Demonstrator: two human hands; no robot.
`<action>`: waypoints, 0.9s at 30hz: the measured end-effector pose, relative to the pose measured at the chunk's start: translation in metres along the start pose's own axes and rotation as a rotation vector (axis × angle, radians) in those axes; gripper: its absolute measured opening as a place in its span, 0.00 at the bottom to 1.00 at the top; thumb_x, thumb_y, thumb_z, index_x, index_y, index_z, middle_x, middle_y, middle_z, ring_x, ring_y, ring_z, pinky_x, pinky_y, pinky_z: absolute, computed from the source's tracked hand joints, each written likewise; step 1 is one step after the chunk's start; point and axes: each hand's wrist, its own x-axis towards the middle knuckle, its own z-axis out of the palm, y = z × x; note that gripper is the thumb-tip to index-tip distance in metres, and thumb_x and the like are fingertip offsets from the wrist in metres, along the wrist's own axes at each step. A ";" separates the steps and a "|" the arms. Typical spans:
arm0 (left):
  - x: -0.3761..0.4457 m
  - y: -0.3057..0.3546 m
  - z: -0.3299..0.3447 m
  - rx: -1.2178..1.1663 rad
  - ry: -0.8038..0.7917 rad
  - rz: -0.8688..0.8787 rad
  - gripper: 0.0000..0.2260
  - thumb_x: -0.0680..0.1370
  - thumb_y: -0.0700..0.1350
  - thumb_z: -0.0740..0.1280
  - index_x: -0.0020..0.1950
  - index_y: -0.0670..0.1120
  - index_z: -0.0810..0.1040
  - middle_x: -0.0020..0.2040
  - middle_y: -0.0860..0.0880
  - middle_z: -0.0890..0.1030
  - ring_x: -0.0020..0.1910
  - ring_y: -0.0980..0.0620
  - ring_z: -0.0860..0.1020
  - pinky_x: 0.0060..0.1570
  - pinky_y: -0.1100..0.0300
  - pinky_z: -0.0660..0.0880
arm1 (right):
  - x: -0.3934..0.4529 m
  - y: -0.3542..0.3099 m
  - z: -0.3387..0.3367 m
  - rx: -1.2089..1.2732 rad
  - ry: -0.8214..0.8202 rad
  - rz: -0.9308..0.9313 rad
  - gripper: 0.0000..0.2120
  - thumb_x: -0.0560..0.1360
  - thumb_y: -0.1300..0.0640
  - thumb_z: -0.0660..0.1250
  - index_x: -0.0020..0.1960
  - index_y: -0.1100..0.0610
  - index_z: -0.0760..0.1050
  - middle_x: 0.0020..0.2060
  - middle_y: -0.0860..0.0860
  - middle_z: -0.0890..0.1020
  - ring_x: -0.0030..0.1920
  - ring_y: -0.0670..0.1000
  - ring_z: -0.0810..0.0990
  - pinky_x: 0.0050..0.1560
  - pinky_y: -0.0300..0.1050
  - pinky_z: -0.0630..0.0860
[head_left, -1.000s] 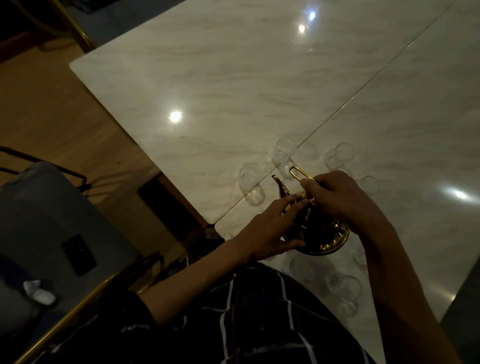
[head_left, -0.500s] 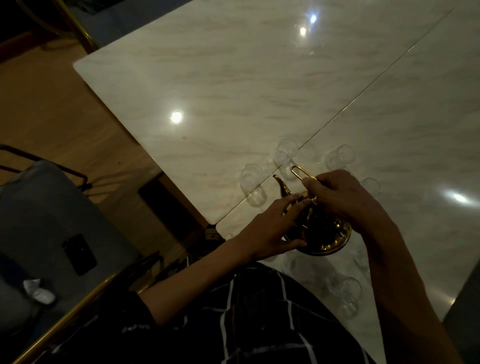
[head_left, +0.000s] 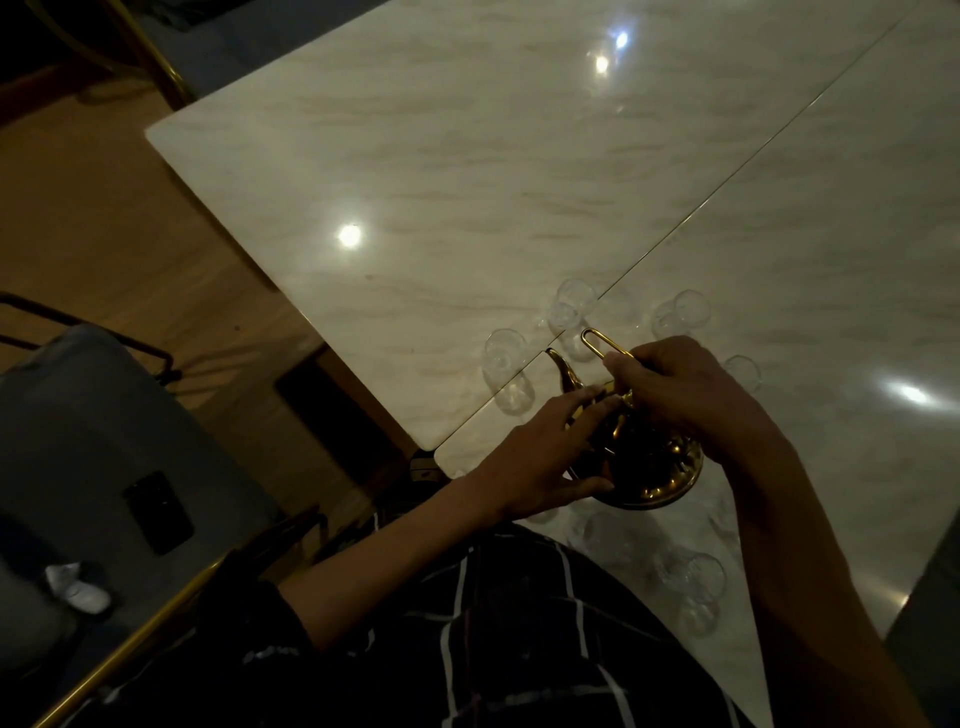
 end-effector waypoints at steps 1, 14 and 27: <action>0.000 0.000 0.000 0.001 0.001 0.001 0.41 0.76 0.58 0.71 0.82 0.52 0.52 0.81 0.47 0.55 0.77 0.48 0.61 0.56 0.46 0.80 | 0.000 0.000 0.000 -0.001 0.002 0.002 0.20 0.81 0.48 0.62 0.35 0.57 0.80 0.29 0.55 0.79 0.32 0.53 0.79 0.41 0.49 0.76; 0.000 -0.002 -0.002 -0.008 0.014 0.016 0.41 0.76 0.58 0.71 0.82 0.51 0.52 0.81 0.48 0.54 0.77 0.48 0.62 0.56 0.48 0.80 | 0.000 -0.005 0.000 -0.008 -0.006 0.009 0.20 0.80 0.48 0.62 0.36 0.58 0.81 0.31 0.57 0.81 0.33 0.54 0.80 0.45 0.55 0.80; 0.002 -0.002 0.000 -0.021 0.004 0.002 0.41 0.76 0.58 0.72 0.82 0.52 0.53 0.81 0.48 0.55 0.77 0.48 0.61 0.58 0.48 0.80 | 0.003 -0.001 -0.001 -0.023 0.007 0.018 0.20 0.80 0.48 0.62 0.36 0.58 0.81 0.30 0.58 0.81 0.35 0.60 0.82 0.45 0.57 0.80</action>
